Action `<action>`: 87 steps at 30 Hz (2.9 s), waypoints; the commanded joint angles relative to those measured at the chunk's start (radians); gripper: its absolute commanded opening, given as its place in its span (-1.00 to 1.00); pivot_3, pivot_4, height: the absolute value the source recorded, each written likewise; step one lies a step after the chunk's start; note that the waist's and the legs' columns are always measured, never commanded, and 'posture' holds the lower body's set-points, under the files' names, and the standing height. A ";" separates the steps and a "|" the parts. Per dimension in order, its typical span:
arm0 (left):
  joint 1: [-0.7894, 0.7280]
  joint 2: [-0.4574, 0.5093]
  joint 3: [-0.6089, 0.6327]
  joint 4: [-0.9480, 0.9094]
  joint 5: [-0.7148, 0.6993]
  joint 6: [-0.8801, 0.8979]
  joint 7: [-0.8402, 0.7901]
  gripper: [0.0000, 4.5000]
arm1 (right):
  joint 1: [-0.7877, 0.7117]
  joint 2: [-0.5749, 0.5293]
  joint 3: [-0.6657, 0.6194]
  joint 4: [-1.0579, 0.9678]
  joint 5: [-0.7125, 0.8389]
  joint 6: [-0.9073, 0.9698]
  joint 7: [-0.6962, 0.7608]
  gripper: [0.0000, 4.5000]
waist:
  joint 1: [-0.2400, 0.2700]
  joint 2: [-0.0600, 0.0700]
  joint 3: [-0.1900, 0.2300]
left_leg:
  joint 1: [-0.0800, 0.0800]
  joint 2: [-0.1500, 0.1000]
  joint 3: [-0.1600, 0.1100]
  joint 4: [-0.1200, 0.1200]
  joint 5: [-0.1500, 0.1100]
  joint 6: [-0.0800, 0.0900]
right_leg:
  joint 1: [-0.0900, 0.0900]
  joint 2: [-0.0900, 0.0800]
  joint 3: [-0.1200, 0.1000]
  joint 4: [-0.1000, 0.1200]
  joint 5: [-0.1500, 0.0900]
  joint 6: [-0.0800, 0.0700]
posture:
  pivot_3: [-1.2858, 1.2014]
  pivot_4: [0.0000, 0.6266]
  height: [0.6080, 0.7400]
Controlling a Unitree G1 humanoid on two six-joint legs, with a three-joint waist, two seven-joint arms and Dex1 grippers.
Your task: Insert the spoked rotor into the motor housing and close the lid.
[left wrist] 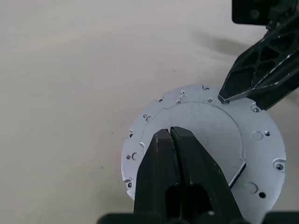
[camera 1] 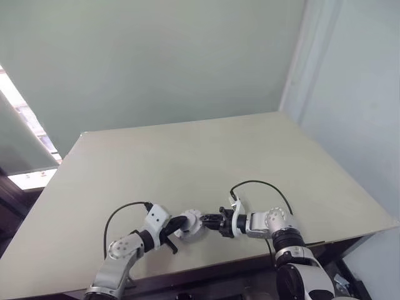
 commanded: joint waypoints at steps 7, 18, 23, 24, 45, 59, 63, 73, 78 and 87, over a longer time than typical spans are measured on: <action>0.007 -0.014 0.014 -0.043 -0.017 0.124 0.037 -0.60 | -0.009 0.033 0.028 -0.012 0.024 -0.009 0.001 -0.45 | 0.000 0.000 0.000 | 0.000 0.001 0.000 0.000 0.000 0.000 | 0.000 0.001 0.000 0.000 0.000 0.000 | 0.03 -1.00 1.00; 0.012 -0.023 0.270 -0.195 -0.204 0.306 0.158 1.00 | -0.003 0.034 0.019 -0.001 0.032 -0.019 0.007 -0.45 | -0.001 -0.009 0.007 | -0.001 0.006 0.000 -0.003 0.000 0.000 | -0.003 0.006 0.000 0.000 0.000 0.000 | 0.03 -1.00 1.00; -0.003 -0.084 0.452 -0.250 -0.421 0.463 0.258 1.00 | -0.003 0.041 0.001 0.007 0.064 -0.028 0.019 -0.45 | 0.000 -0.011 0.008 | -0.006 0.011 0.000 -0.003 0.000 -0.001 | -0.009 0.012 0.000 0.000 0.000 0.000 | 0.03 -1.00 1.00; 0.002 -0.097 0.482 -0.260 -0.466 0.497 0.272 1.00 | -0.003 0.044 -0.004 0.009 0.071 -0.032 0.021 -0.45 | 0.000 -0.011 0.008 | -0.007 0.012 0.000 -0.003 0.000 -0.001 | -0.010 0.013 0.000 0.000 0.001 0.001 | 0.03 -1.00 1.00; 0.122 -0.293 0.618 -0.319 -0.933 0.737 0.479 1.00 | -0.035 0.105 -0.080 -0.117 0.268 -0.006 -0.001 -0.45 | 0.010 -0.014 0.012 | -0.018 0.011 0.000 0.006 -0.004 -0.007 | -0.016 0.013 0.001 -0.001 0.001 0.000 | 0.03 -1.00 1.00; 0.077 -0.396 0.557 -0.323 -1.094 0.732 0.523 1.00 | -0.033 0.121 -0.034 -0.212 0.358 0.033 -0.083 -0.45 | 0.011 -0.015 0.012 | -0.019 0.011 0.001 0.007 -0.004 -0.007 | -0.016 0.013 0.001 -0.001 0.001 -0.001 | 0.03 -1.00 1.00; 0.060 -0.413 0.514 -0.304 -1.095 0.730 0.517 1.00 | -0.026 0.115 -0.018 -0.217 0.365 0.038 -0.092 -0.45 | 0.011 -0.015 0.012 | -0.020 0.010 0.001 0.007 -0.004 -0.007 | -0.016 0.013 0.001 -0.001 0.002 -0.002 | 0.03 -1.00 1.00; 0.041 -0.410 0.465 -0.251 -1.092 0.746 0.506 0.58 | -0.015 0.105 -0.011 -0.234 0.381 0.043 -0.112 -0.45 | 0.010 -0.015 0.012 | -0.020 0.010 0.001 0.008 -0.004 -0.007 | -0.016 0.014 0.002 -0.001 0.002 -0.003 | 0.03 -1.00 1.00; 0.037 -0.399 0.462 -0.235 -1.103 0.756 0.506 0.09 | -0.009 0.101 -0.009 -0.242 0.392 0.044 -0.121 -0.45 | 0.011 -0.015 0.012 | -0.020 0.010 0.001 0.008 -0.004 -0.007 | -0.016 0.014 0.002 -0.001 0.002 -0.003 | 0.03 -1.00 1.00; 0.032 -0.398 0.450 -0.223 -1.104 0.754 0.497 0.08 | 0.004 0.095 0.017 -0.259 0.364 -0.019 -0.125 -0.45 | 0.011 -0.015 0.012 | -0.020 0.010 0.001 0.009 -0.004 -0.007 | -0.016 0.014 0.002 0.000 0.003 -0.003 | 0.03 -1.00 1.00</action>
